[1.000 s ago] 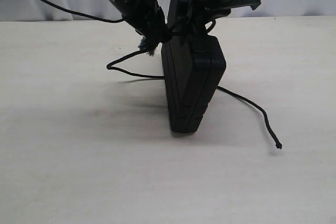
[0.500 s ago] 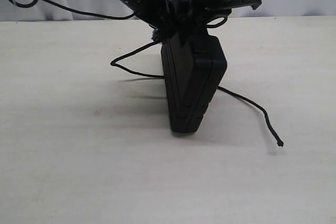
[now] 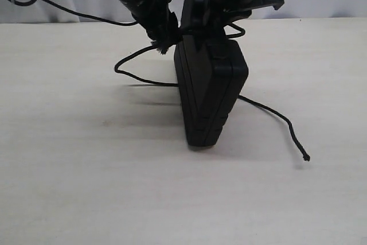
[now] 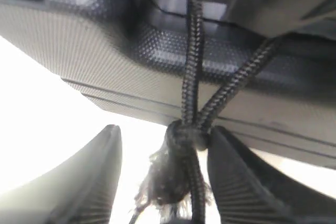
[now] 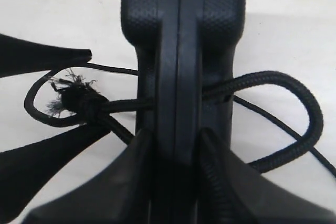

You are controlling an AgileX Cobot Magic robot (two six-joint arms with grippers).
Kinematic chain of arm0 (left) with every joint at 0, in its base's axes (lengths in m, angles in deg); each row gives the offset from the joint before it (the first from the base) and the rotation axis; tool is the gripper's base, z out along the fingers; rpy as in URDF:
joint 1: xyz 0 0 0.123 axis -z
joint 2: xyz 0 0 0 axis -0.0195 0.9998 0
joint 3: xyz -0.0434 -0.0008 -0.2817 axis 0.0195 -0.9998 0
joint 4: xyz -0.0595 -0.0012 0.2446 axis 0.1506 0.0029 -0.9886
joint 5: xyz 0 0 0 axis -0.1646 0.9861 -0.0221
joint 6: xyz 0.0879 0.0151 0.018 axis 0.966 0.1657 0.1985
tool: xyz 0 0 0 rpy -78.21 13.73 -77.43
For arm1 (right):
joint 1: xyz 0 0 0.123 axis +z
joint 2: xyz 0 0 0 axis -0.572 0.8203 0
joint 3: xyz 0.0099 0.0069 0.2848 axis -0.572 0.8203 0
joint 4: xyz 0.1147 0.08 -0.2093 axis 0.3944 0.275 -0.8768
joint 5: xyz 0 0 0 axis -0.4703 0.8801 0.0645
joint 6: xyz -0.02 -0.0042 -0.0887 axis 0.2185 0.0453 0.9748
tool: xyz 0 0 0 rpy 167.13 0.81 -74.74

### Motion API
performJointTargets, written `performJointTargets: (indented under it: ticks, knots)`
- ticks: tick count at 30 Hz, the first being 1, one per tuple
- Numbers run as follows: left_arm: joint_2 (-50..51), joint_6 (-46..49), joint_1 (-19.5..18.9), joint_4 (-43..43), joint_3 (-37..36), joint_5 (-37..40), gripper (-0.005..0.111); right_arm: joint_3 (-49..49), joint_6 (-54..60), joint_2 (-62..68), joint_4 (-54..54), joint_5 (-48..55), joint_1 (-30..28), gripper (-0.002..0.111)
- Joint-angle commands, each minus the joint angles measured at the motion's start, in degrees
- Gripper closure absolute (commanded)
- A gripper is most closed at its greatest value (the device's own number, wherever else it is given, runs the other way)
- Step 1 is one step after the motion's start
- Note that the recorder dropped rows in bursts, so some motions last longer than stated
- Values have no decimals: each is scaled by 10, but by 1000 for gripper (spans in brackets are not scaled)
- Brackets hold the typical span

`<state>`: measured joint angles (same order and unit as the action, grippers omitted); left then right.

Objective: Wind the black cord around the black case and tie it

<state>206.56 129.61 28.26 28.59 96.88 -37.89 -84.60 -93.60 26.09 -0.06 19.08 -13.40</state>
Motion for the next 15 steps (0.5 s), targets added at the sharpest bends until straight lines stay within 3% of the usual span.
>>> performJointTargets:
  ticks: [1, 4, 6, 15]
  knots:
    - [-15, 7, 2, -9, -2, 31, 57, -3, -7, -6, 5, -2, -1, 104]
    - [-27, 7, 2, 6, -2, 29, 33, -3, -7, -6, 5, -2, -1, 104]
    - [-27, 10, 2, 5, -2, 31, 24, -3, -7, -6, 5, -2, -1, 104]
    - [-26, 27, 2, 5, -2, 95, 23, -3, -7, -6, 5, -2, -1, 104]
